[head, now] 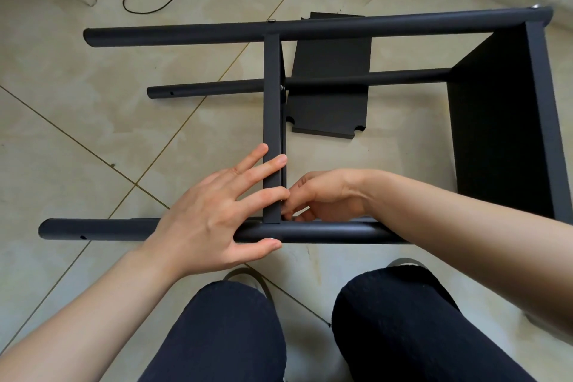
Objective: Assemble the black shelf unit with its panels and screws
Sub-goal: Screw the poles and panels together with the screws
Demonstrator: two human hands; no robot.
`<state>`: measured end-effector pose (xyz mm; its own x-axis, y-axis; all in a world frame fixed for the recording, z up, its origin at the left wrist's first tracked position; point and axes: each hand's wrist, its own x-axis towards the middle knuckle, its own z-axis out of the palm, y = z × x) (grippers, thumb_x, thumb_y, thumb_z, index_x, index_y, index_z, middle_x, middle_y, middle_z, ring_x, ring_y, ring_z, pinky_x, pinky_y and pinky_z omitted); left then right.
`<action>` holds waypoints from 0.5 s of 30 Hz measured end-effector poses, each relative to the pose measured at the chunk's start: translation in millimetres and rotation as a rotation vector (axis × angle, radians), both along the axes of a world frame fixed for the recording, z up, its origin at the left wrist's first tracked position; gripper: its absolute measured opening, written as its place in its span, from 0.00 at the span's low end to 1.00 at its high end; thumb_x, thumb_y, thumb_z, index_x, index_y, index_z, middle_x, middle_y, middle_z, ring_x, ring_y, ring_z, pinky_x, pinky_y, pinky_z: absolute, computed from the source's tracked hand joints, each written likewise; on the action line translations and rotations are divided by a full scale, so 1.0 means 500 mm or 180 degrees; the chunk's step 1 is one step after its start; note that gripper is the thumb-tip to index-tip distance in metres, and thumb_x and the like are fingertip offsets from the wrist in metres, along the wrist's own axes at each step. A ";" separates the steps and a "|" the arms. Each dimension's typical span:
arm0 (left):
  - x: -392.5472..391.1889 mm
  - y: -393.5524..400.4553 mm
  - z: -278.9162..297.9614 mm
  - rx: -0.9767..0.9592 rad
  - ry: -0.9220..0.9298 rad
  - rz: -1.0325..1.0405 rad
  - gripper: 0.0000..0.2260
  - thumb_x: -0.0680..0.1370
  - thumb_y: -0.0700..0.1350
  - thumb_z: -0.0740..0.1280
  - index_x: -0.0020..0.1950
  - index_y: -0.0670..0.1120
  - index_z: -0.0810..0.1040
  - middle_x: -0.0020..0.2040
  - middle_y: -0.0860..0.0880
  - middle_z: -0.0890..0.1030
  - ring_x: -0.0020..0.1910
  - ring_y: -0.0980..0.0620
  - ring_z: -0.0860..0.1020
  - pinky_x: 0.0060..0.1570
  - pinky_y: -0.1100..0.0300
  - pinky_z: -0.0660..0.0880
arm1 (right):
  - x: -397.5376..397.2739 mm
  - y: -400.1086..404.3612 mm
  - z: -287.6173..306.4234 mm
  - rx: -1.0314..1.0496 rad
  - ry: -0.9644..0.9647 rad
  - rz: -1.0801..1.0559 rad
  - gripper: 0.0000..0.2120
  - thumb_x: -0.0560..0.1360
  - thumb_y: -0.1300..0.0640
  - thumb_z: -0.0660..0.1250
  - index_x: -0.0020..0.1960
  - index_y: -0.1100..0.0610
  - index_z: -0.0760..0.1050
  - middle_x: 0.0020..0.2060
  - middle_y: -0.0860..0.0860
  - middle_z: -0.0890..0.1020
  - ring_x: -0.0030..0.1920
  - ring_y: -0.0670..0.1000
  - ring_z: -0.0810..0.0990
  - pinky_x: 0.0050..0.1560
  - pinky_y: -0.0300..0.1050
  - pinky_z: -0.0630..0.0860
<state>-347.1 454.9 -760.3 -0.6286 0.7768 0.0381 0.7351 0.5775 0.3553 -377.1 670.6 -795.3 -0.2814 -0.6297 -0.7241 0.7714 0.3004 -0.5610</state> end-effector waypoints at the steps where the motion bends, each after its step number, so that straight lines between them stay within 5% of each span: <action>1: 0.000 0.000 0.000 -0.0003 0.0011 0.0003 0.26 0.76 0.64 0.65 0.69 0.51 0.76 0.81 0.50 0.60 0.81 0.48 0.55 0.62 0.55 0.69 | 0.001 0.000 -0.001 0.0021 0.0019 -0.0008 0.04 0.78 0.65 0.65 0.45 0.60 0.77 0.41 0.55 0.76 0.40 0.48 0.76 0.51 0.43 0.73; 10: 0.000 0.002 -0.003 -0.0013 0.0040 0.0013 0.26 0.76 0.64 0.65 0.69 0.51 0.76 0.81 0.50 0.60 0.81 0.48 0.55 0.62 0.56 0.68 | 0.003 0.002 -0.002 0.0111 0.0028 -0.0034 0.08 0.78 0.64 0.65 0.41 0.59 0.78 0.37 0.53 0.77 0.36 0.45 0.77 0.44 0.37 0.76; 15: 0.001 0.003 -0.003 -0.0027 0.0051 0.0021 0.26 0.76 0.64 0.65 0.69 0.50 0.76 0.81 0.50 0.60 0.81 0.48 0.55 0.61 0.55 0.68 | 0.004 0.003 0.000 -0.0017 -0.0059 -0.0017 0.04 0.79 0.64 0.64 0.46 0.61 0.77 0.44 0.56 0.77 0.39 0.48 0.79 0.46 0.39 0.79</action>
